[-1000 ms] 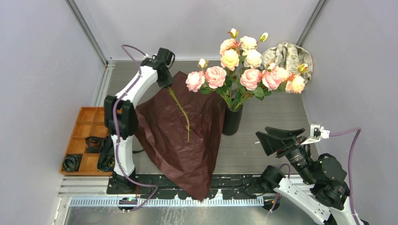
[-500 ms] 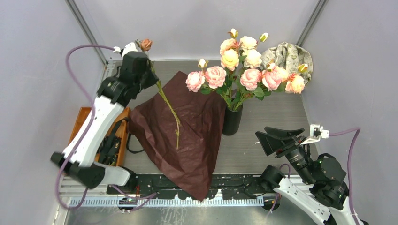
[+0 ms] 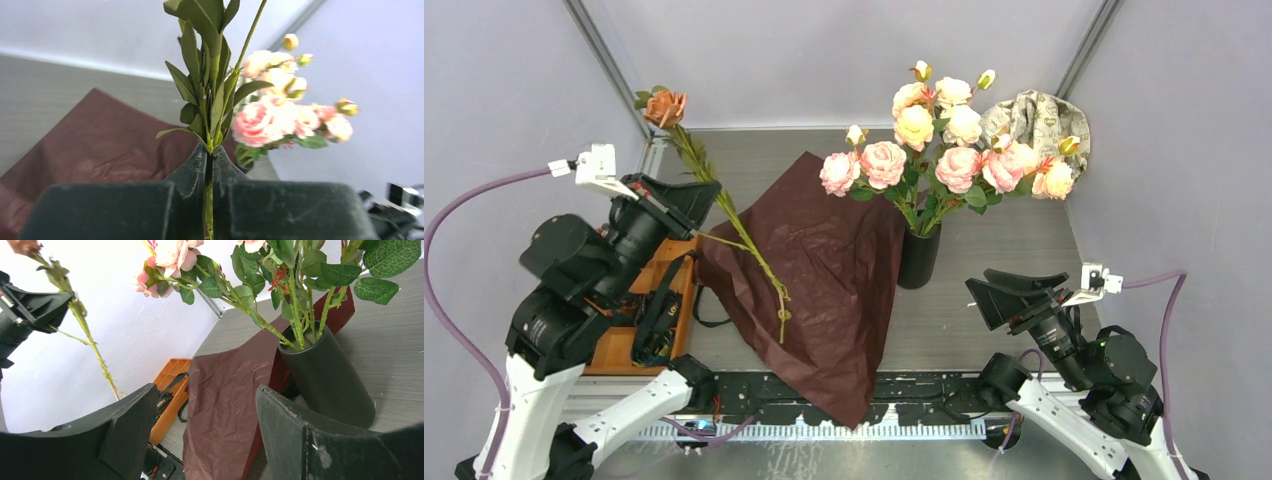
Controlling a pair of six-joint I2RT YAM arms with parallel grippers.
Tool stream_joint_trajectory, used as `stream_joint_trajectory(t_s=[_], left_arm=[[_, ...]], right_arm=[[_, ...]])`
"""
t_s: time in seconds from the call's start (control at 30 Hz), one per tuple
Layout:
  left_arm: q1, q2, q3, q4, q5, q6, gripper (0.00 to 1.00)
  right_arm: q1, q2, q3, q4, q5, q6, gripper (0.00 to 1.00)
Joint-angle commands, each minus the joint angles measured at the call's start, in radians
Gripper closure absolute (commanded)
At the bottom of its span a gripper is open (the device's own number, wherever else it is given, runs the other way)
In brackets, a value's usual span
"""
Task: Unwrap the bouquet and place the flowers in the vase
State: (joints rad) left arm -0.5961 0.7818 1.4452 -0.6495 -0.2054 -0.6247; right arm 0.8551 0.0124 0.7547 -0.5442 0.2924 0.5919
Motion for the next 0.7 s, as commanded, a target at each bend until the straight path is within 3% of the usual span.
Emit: stream_joint_trajectory(t_s=[0.0, 0.23, 0.37, 0.47, 0.67], left_arm=[[-0.005, -0.021, -0.028, 0.216, 0.243, 0.025, 1.0], [-0.005, 0.042, -0.052, 0.455, 0.451, -0.053, 1.0], [-0.038, 0.125, -0.041, 0.561, 0.453, -0.048, 1.0], [-0.122, 0.199, 0.011, 0.592, 0.406, 0.049, 1.0], [-0.411, 0.403, 0.205, 0.58, 0.2, 0.367, 1.0]], right_arm=[[0.001, -0.005, 0.0, 0.055, -0.006, 0.023, 0.23], [0.0, -0.005, 0.005, 0.051, 0.017, 0.028, 0.23], [-0.001, -0.005, 0.03, 0.016, 0.046, 0.016, 0.23], [-0.001, -0.005, 0.057, -0.022, 0.076, -0.003, 0.22], [-0.003, -0.006, 0.104, -0.089, 0.119, -0.034, 0.22]])
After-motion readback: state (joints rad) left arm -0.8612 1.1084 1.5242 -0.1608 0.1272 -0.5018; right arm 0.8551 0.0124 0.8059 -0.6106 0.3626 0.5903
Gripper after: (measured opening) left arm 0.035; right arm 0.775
